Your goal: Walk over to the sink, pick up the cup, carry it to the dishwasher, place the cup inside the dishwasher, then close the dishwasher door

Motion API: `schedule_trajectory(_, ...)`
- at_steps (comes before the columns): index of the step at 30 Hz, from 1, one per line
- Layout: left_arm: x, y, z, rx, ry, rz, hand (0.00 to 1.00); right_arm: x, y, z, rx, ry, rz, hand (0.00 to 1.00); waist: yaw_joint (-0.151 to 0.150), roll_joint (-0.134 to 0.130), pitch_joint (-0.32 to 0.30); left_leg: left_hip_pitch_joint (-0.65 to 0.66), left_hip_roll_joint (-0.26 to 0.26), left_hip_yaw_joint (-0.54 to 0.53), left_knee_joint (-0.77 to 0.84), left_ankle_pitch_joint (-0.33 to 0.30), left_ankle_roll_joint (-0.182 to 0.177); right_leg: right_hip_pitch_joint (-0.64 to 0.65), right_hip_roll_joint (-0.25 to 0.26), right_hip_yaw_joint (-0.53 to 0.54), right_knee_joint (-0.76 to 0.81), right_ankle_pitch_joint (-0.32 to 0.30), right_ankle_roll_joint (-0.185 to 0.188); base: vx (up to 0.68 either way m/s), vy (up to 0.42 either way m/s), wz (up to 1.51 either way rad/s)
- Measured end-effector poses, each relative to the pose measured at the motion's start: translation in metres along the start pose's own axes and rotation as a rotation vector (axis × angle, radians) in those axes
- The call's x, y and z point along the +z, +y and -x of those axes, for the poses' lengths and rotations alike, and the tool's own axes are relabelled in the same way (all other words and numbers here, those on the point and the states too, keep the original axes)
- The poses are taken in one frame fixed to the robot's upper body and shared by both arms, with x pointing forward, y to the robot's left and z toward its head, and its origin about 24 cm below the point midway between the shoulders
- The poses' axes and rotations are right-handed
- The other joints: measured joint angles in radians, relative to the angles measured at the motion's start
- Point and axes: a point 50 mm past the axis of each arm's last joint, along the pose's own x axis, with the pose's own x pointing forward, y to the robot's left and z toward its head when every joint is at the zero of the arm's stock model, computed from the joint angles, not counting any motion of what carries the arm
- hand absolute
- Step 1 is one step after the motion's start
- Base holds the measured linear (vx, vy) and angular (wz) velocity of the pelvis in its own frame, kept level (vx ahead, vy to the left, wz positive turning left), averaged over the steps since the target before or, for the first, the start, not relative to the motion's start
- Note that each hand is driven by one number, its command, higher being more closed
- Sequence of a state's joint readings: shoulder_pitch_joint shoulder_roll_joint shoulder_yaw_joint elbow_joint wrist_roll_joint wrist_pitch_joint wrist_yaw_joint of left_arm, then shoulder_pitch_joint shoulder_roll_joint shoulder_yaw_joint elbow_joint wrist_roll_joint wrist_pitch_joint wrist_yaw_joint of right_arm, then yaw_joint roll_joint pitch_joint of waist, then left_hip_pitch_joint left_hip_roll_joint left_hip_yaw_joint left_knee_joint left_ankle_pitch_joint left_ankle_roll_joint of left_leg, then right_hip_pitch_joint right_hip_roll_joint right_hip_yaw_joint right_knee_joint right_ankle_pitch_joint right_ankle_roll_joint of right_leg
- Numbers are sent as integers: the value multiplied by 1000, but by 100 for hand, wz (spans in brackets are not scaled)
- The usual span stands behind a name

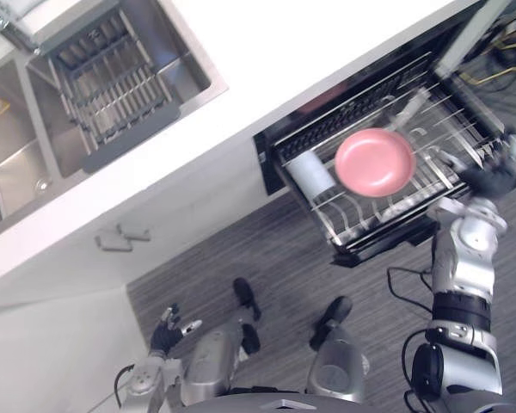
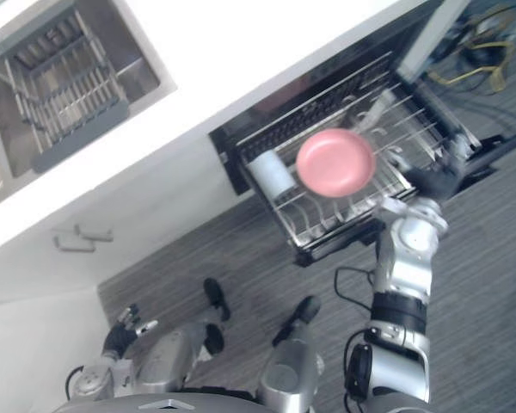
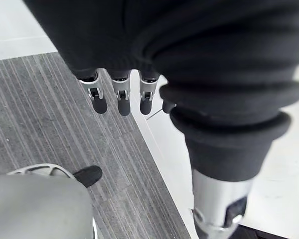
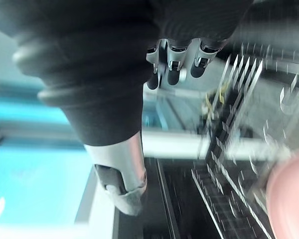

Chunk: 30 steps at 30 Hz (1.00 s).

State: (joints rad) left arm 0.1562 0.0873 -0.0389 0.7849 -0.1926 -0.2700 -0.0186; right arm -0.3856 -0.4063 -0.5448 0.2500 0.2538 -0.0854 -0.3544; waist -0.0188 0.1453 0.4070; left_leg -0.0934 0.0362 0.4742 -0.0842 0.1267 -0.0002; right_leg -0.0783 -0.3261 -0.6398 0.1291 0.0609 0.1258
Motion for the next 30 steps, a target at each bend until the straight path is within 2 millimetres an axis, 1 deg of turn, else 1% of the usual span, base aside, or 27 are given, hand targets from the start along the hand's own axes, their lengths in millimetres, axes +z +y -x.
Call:
schedule_trajectory(1, -1, 0, 0, 3, 4, 0, 0, -2, -11, 0, -57, 15, -18, 0, -7, -6, -4, 9, 2, 2, 0, -2, -2, 10, 2, 0, -4, 0, 0, 87, -126, -18)
schedule_trajectory(3, -6, 0, 1, 18, 24, 5, 0, -13, -49, 6, -248, 73, -58, 0, -23, -24, -36, 19, 11, 17, 0, -6, -9, 15, 13, 7, -14, -2, -1, 69, -121, -16)
schedule_trajectory(4, -6, 0, 1, 19, 25, 7, 0, -16, -57, 8, -283, 86, -64, 0, -26, -25, -37, 24, 13, 20, 0, -6, -9, 19, 15, 11, -14, -2, -2, 49, -132, -14)
schedule_trajectory(5, -7, -2, 1, 18, 27, 12, 0, -23, -73, 11, -354, 125, -82, 100, -41, -25, -37, 37, 15, 20, 0, -6, -9, 32, 18, 9, -16, -5, -4, 23, -83, -7)
schedule_trajectory(6, -7, -3, 2, 16, 29, 14, 0, -28, -79, 13, -383, 152, -93, 100, -46, -25, -37, 44, 17, 22, 0, -7, -10, 37, 19, 10, -16, -6, -3, -2, -108, -3)
schedule_trajectory(8, -12, -6, 2, 16, 49, 22, 0, -55, -100, 31, -455, 278, -100, 100, -57, -20, -58, 48, 23, 23, -1, -10, -15, 41, 26, 9, -16, -9, -3, -30, -86, -4)
schedule_trajectory(9, -13, -6, 3, 15, 55, 23, 0, -62, -104, 37, -467, 315, -104, 100, -58, -20, -61, 48, 25, 23, -1, -12, -19, 41, 27, 8, -15, -10, -3, -43, -75, -3)
schedule_trajectory(11, -17, -6, 4, 16, 78, 21, 0, -94, -112, 64, -495, 483, -148, 100, -62, -19, -64, 47, 30, 24, -1, -15, -23, 41, 30, 0, -13, -17, -6, -56, -68, 1)
schedule_trajectory(12, -18, -6, 4, 16, 82, 21, 0, -102, -112, 71, -488, 529, -159, 100, -62, -19, -64, 46, 31, 25, -1, -15, -23, 41, 30, -1, -13, -18, -8, -53, -53, 7)
schedule_trajectory(14, -19, -6, 4, 16, 92, 19, 0, -128, -105, 96, -405, 677, -211, 100, -63, -18, -64, 40, 33, 48, -1, -14, -24, 36, 25, -5, -10, -19, -10, -44, -36, 9)
schedule_trajectory(15, -19, -6, 4, 15, 91, 18, 0, -134, -102, 101, -386, 708, -226, 100, -63, -18, -64, 37, 33, 48, -1, -14, -24, 32, 23, -6, -7, -19, -10, -37, -26, 6)
schedule_trajectory(17, -17, -7, 3, 3, 86, 5, 0, -146, -86, 110, -288, 773, -277, 100, -55, -15, -64, 6, 27, 48, -1, -10, -22, -1, 13, -7, 3, -16, -13, -31, -20, 9)
schedule_trajectory(18, -15, -7, 2, 0, 85, 3, 0, -147, -81, 110, -256, 780, -300, 100, -46, -11, -62, -10, 25, 47, -1, -8, -22, -14, 10, -8, 4, -14, -13, -13, -14, 10)
schedule_trajectory(19, -15, -7, 2, 0, 84, 3, 0, -148, -79, 109, -249, 782, -305, 100, -44, -11, -62, -12, 24, 46, -1, -7, -21, -16, 10, -8, 4, -13, -13, 17, -17, 12)
schedule_trajectory(20, -14, -8, 1, -2, 78, 2, 0, -149, -71, 108, -203, 789, -314, 100, -36, -8, -60, -22, 22, 44, -1, -3, -16, -24, 5, -11, 9, -13, -13, 29, -16, 10)
schedule_trajectory(21, -13, -8, 1, -2, 77, 2, 0, -149, -65, 107, -180, 789, -318, 100, -36, -6, -59, -25, 20, 42, 0, -2, -13, -25, 3, -15, 13, -13, -13, 48, -23, 19)
schedule_trajectory(22, -13, -9, 1, -5, 74, 1, 0, -147, -52, 102, -120, 781, -324, 100, -36, 1, -49, -28, 16, 32, 0, 9, 1, -26, -5, -24, 25, -14, -10, 39, -21, 19)
schedule_trajectory(23, -11, -9, 0, -8, 68, 0, 0, -145, -41, 97, -76, 770, -318, 100, -36, 6, -39, -29, 12, 24, 1, 9, 2, -26, -12, -27, 35, -17, -6, 45, -25, 24)
schedule_trajectory(24, -9, -11, 0, -12, 58, -1, 0, -140, -25, 89, -19, 747, -293, 100, -33, 14, -26, -30, 7, 17, 5, 10, 2, -27, -20, -31, 47, -22, -4, 35, -20, 16)
schedule_trajectory(25, -8, -11, -1, -16, 53, -2, 0, -137, -17, 84, 12, 732, -280, 100, -28, 20, -19, -31, 5, 16, 5, 10, 2, -29, -23, -32, 52, -24, -4, 36, -29, 14)
schedule_trajectory(26, -3, -13, -3, -24, 37, -5, 0, -131, -6, 73, 35, 692, -232, 100, -13, 33, -3, -34, 0, 13, 5, 10, 3, -34, -33, -34, 65, -29, -2, 21, -34, 9)
schedule_trajectory(28, -3, -14, -3, -28, 34, -8, 0, -126, -4, 64, 73, 654, -149, 100, -13, 37, 1, -47, -8, -3, 5, 13, 6, -46, -44, -40, 83, -36, 0, 14, -37, 17)
schedule_trajectory(30, -1, -17, -4, -43, 30, -15, 0, -115, 0, 49, 117, 596, -47, 100, -15, 40, 3, -63, -16, -14, 5, 19, 13, -61, -60, -52, 109, -45, 0, 11, -24, 24)
